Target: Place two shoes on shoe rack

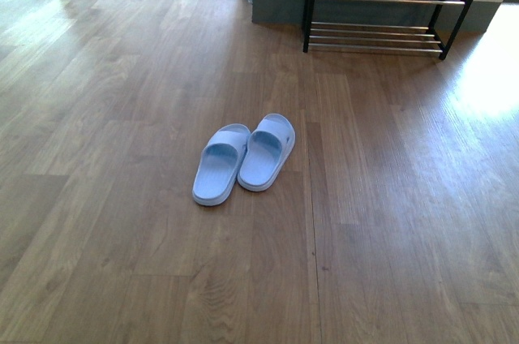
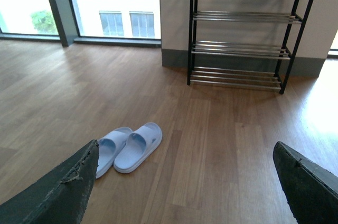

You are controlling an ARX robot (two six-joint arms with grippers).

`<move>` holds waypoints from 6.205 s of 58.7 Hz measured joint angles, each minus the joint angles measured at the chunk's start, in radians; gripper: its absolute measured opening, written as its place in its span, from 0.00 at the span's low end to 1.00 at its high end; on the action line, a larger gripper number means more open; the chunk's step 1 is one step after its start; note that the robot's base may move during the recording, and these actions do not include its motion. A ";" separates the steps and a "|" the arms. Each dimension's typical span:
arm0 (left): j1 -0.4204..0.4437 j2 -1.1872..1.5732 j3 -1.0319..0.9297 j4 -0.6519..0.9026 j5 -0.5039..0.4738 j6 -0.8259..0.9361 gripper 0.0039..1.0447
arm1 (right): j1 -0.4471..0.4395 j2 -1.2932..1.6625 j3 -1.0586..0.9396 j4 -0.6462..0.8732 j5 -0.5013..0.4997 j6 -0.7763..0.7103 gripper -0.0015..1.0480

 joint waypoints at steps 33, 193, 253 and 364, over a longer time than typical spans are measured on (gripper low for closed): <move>0.000 0.000 0.000 0.000 0.000 0.000 0.91 | 0.000 0.000 0.000 0.000 0.000 0.000 0.91; 0.000 0.000 0.000 0.000 0.000 0.000 0.91 | 0.212 2.941 1.815 0.062 0.062 0.063 0.91; 0.000 0.000 0.000 0.000 0.000 0.000 0.91 | 0.089 3.270 2.313 0.031 0.024 0.211 0.38; 0.000 0.000 0.000 0.000 0.000 0.000 0.91 | -0.238 1.687 0.381 0.772 0.063 0.076 0.01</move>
